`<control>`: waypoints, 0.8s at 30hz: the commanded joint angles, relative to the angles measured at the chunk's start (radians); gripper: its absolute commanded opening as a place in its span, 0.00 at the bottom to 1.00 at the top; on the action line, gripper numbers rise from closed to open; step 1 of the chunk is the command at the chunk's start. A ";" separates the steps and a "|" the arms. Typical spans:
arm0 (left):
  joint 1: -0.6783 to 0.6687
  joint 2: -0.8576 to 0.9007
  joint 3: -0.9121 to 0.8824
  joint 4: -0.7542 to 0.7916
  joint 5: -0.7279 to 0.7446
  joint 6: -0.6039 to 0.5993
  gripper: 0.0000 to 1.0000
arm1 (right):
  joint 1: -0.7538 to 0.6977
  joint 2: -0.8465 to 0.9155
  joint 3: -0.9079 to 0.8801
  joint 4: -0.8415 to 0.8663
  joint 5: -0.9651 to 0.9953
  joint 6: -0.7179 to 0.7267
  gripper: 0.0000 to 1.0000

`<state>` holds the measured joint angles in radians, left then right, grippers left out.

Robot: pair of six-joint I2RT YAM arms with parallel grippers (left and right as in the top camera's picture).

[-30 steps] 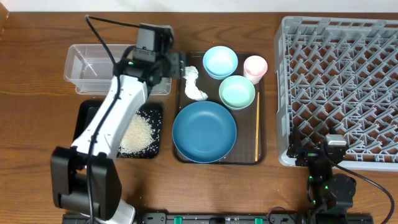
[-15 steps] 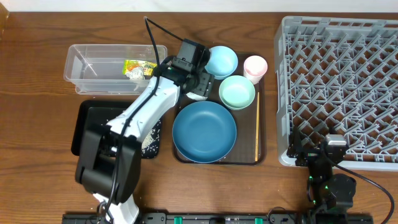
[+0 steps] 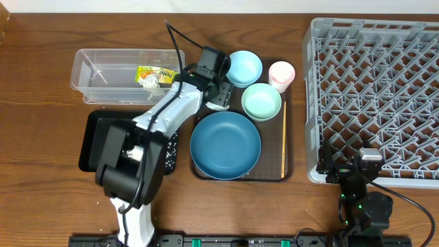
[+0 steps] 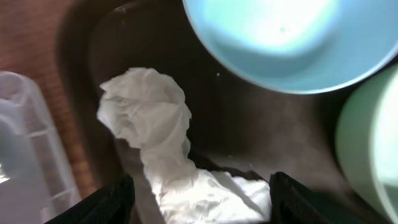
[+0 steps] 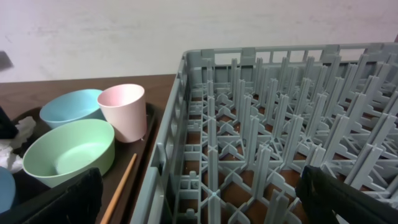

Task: Sort waste into correct bins and load items into the dishwasher rack
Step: 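Return the left gripper and grasp the remaining white tissue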

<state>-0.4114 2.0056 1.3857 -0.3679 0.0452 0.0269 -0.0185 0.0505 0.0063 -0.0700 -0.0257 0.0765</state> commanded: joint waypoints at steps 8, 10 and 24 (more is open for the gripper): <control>0.003 0.033 0.005 0.069 -0.060 0.006 0.72 | -0.011 -0.003 -0.001 -0.004 0.003 0.012 0.99; 0.003 0.034 0.005 0.078 -0.084 0.006 0.71 | -0.011 -0.003 -0.001 -0.004 0.003 0.012 0.99; 0.002 0.086 0.006 0.087 -0.083 0.006 0.72 | -0.011 -0.003 -0.001 -0.004 0.003 0.012 0.99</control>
<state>-0.4114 2.0789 1.3853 -0.2852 -0.0200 0.0269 -0.0185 0.0505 0.0063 -0.0696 -0.0257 0.0765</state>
